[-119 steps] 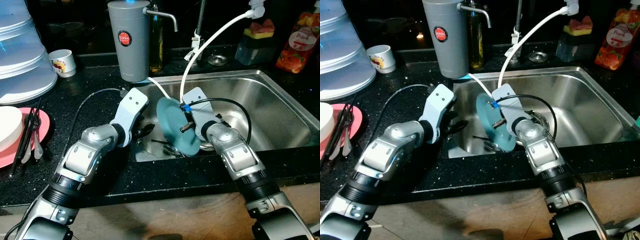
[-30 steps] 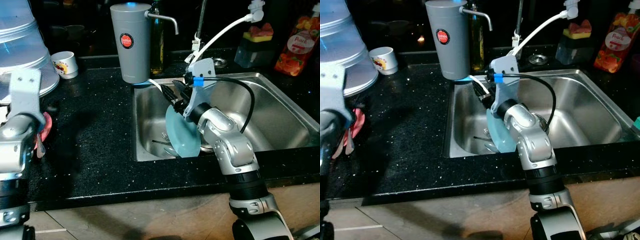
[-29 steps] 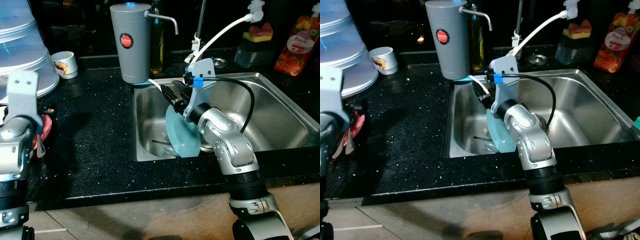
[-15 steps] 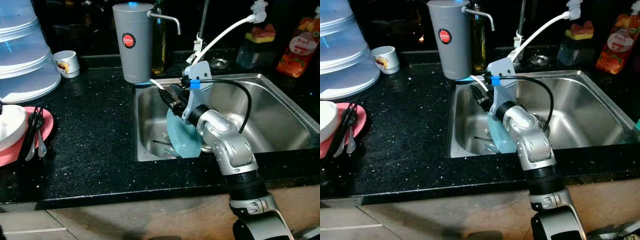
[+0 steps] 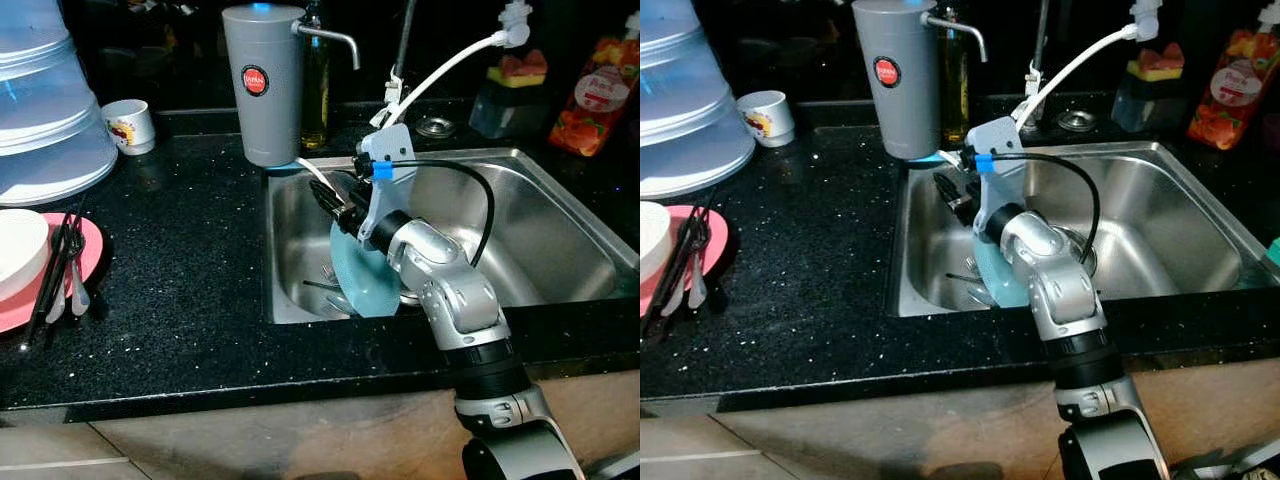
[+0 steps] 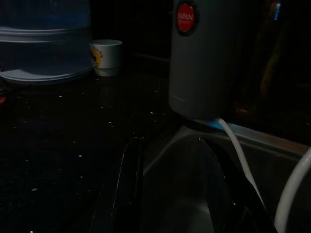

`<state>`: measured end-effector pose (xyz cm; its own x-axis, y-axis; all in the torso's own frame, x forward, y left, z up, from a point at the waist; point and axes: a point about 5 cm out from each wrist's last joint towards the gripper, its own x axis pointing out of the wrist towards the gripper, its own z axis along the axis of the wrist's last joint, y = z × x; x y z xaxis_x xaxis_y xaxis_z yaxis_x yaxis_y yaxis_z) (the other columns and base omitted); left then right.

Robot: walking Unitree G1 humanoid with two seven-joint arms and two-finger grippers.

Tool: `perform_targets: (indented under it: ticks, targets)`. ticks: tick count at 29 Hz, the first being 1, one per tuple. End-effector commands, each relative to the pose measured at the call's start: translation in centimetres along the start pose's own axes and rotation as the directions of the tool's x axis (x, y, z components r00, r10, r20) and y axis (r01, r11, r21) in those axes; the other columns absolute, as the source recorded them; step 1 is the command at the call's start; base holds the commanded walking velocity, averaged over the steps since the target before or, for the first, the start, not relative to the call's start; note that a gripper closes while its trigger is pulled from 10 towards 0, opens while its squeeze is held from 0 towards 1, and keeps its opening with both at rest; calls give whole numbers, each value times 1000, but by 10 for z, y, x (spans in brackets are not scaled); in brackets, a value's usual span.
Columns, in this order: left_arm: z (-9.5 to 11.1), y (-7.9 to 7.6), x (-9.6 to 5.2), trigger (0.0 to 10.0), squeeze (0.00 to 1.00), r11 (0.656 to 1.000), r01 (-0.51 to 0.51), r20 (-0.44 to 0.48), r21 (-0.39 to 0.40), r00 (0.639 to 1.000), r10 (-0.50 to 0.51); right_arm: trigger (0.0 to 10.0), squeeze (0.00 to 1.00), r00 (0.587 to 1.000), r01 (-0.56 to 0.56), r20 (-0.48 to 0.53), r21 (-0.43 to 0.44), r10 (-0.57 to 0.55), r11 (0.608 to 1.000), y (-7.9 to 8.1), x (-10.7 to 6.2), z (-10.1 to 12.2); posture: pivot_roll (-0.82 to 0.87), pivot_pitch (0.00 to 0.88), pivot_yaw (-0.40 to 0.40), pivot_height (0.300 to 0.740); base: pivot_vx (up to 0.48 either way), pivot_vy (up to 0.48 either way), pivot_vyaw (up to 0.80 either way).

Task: Kitchen organization

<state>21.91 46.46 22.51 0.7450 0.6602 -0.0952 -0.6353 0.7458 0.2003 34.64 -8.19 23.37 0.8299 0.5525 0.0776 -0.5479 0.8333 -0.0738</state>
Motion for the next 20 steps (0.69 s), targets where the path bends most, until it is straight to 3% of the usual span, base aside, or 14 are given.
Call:
perform_targets:
  ticks: [1,9,16,20]
  targets:
    - [-1,1,1,10000,0,999,40,9,-6,999,-40,10000,0,1000,-12,-7,-4,12,1000,3,1,-1,47,0,-9,740,0,0,0]
    - [-18,-12,8,10000,0,997,72,-20,-10,997,-72,10000,0,1000,-8,-7,-5,8,1000,1,0,-2,41,0,-1,740,0,0,0]
    - [-29,3,10,10000,0,999,-44,-71,-30,997,41,10000,0,1000,1,-7,-7,-1,1000,-1,-1,-1,33,0,5,740,0,0,0]
    - [-37,-2,12,10000,0,999,-14,-94,-38,996,10,10000,0,1000,-4,-9,-8,3,1000,-1,-1,-1,35,0,1,740,0,0,0]
